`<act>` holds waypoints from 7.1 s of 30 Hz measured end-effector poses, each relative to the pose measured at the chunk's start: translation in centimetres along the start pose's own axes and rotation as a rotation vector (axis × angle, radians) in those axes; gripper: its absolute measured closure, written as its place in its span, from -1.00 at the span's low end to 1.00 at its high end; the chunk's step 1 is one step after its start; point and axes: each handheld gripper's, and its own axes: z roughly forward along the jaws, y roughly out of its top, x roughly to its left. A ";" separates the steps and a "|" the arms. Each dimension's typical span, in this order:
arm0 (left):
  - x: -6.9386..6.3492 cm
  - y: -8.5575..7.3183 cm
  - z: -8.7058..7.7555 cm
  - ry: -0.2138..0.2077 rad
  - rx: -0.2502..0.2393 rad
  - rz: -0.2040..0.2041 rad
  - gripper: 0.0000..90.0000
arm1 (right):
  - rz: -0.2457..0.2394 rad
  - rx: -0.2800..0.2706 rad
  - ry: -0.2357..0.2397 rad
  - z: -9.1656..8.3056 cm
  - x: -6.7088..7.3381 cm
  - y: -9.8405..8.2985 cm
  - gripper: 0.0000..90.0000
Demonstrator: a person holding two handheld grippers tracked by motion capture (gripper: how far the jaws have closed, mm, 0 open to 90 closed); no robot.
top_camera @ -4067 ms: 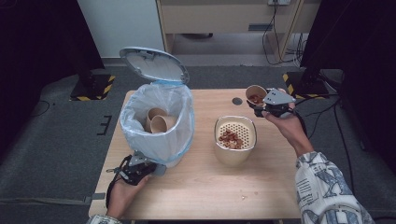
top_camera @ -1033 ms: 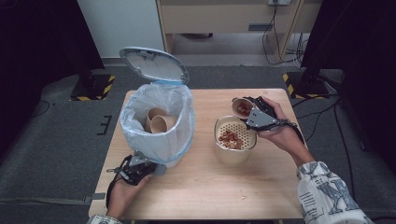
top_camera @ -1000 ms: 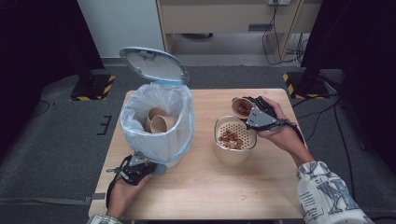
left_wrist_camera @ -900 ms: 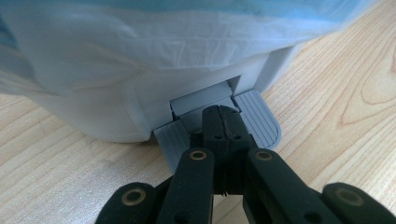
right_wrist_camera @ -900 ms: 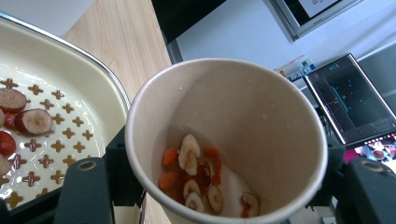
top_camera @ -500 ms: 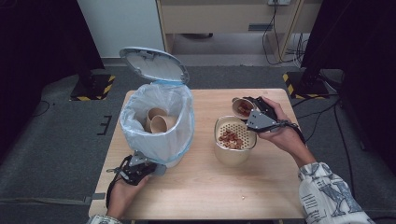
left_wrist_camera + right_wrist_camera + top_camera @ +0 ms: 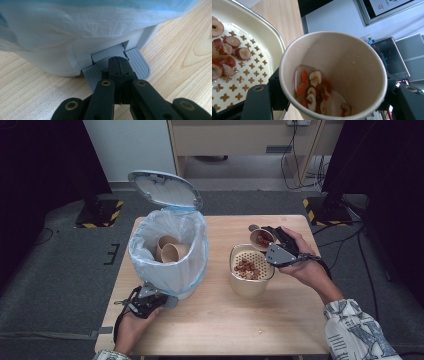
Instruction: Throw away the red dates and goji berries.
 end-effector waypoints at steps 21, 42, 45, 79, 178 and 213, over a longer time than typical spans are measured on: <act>0.0 0.0 0.0 0.000 0.000 0.002 1.00 | -0.093 0.046 -0.002 -0.5 0.6 1.0 -0.29; 0.0 0.0 0.0 0.000 0.000 0.002 1.00 | -0.143 0.050 -0.004 -0.8 0.9 1.9 -0.30; 0.0 0.0 0.0 0.000 0.000 0.003 1.00 | -0.151 0.051 -0.004 -0.8 0.9 1.9 -0.30; 0.0 0.0 0.0 -0.005 0.000 0.009 1.00 | -0.330 0.111 -0.012 -0.5 1.4 2.9 -0.31; 0.0 0.0 0.0 -0.003 0.000 0.015 1.00 | -0.618 0.211 0.009 0.6 2.5 2.1 -0.34; 0.0 0.0 0.1 -0.007 -0.001 0.014 1.00 | -0.556 0.211 -0.029 0.4 1.5 2.0 -0.34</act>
